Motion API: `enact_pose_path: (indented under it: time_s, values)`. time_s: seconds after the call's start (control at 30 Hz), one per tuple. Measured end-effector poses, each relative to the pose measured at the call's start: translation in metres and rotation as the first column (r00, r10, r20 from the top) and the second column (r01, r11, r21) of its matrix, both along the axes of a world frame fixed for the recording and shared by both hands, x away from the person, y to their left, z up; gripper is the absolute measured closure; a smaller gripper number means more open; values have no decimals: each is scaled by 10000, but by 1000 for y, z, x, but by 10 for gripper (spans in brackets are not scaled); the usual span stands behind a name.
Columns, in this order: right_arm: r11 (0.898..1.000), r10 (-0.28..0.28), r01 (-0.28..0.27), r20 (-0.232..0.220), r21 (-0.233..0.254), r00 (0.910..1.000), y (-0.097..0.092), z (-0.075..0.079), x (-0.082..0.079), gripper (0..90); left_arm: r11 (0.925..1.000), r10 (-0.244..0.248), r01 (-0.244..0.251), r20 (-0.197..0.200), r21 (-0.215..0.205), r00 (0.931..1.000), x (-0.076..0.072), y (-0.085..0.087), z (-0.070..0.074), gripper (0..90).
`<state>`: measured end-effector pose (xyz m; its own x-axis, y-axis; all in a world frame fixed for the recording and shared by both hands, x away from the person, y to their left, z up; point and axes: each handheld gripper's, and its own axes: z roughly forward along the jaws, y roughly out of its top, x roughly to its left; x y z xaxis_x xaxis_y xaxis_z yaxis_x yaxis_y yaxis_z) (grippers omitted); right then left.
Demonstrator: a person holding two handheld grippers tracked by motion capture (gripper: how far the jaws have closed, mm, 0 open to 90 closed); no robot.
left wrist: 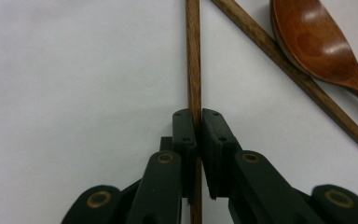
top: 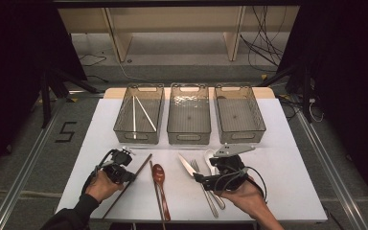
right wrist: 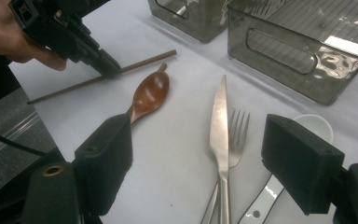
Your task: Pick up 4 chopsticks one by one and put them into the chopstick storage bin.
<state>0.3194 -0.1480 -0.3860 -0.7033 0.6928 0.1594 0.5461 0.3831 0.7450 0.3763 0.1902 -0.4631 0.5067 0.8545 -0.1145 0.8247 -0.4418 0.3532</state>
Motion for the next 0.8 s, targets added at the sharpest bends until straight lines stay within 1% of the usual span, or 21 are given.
enact_pose_path:
  time_s: [0.07, 0.17, 0.27, 0.3, 0.47, 0.63, 0.8]
  values:
    - [10000, 4, -4, -1, 6, 10000, 0, 0, 0, 256, 9999, 35, -33, 147, -137, 9999, -1, 2, 4, 840]
    - [10000, 5, -5, -7, 3, 10000, 0, 0, 0, 256, 9994, -5, 14, 259, -344, 9997, -1, 3, 10, 839]
    - [10000, 6, -6, 8, 26, 10000, 0, 0, 0, 255, 9980, -105, 136, 510, -612, 9986, -3, 3, 18, 839]
    - [10000, -16, 16, 6, 29, 10000, 0, 0, 0, 255, 9974, -173, 214, 596, -686, 9981, -4, 3, 21, 839]
    - [10000, -28, 28, 46, 79, 10000, -1, 1, 0, 253, 9920, -163, 290, 1024, -1233, 9946, -5, 2, 34, 839]
    - [9999, -81, 80, 108, 139, 9999, -2, 2, 0, 253, 9840, -69, 345, 1558, -1750, 9878, -2, 5, 48, 839]
    - [9999, -81, 80, 101, 141, 9999, -1, 1, 1, 253, 9764, 233, 213, 2026, -2151, 9790, 3, 9, 60, 839]
